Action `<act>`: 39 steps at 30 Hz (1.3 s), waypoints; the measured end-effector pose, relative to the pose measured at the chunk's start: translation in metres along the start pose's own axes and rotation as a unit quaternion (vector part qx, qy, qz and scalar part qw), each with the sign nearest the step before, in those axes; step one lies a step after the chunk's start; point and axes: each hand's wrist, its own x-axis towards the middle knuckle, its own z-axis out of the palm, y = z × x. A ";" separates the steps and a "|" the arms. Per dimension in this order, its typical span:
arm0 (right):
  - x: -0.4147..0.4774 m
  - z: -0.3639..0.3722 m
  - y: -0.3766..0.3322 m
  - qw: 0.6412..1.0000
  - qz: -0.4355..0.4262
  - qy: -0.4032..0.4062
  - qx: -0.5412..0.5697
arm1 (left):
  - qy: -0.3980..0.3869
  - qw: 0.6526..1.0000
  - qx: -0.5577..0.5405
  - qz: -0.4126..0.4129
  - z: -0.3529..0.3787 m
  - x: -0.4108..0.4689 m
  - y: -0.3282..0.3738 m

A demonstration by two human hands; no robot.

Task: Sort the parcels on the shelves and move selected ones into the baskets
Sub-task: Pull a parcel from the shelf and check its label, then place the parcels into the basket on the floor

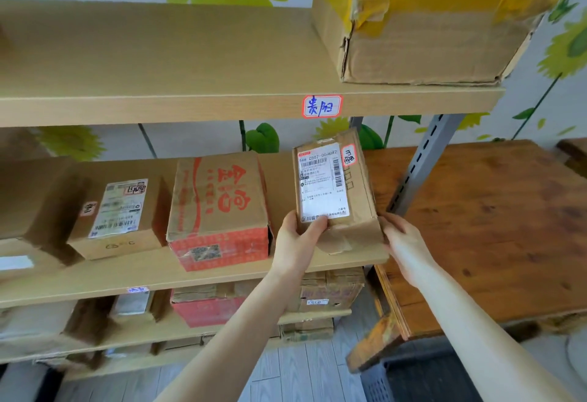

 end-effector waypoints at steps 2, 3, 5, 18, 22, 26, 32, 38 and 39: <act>0.001 0.004 -0.004 0.999 0.003 -0.004 -0.038 | 0.017 0.999 0.043 0.022 0.004 -0.003 0.002; 0.002 0.005 -0.006 0.999 0.009 -0.006 -0.045 | 0.027 0.997 0.064 0.031 0.006 -0.004 0.003; 0.005 0.006 -0.008 0.998 0.021 -0.012 -0.050 | 0.044 0.993 0.099 0.047 0.011 -0.007 0.007; 0.015 -0.025 0.010 0.953 0.175 0.057 0.239 | -0.013 0.952 0.299 0.067 0.066 0.003 0.009; 0.008 -0.025 0.012 0.951 0.170 0.069 0.250 | -0.003 0.967 0.249 0.055 0.067 -0.002 0.005; -0.024 -0.011 0.037 0.955 0.210 0.091 0.189 | 0.048 0.976 0.198 0.075 0.052 -0.021 -0.004; -0.071 0.047 0.029 0.988 0.110 -0.079 0.074 | 0.204 0.946 0.178 0.180 -0.011 -0.045 -0.001; -0.063 0.117 -0.025 0.992 -0.055 -0.107 -0.041 | 0.355 0.899 0.168 0.196 -0.107 -0.044 0.024; -0.059 0.128 -0.032 0.992 -0.060 -0.101 -0.052 | 0.367 0.900 0.155 0.179 -0.122 -0.042 0.025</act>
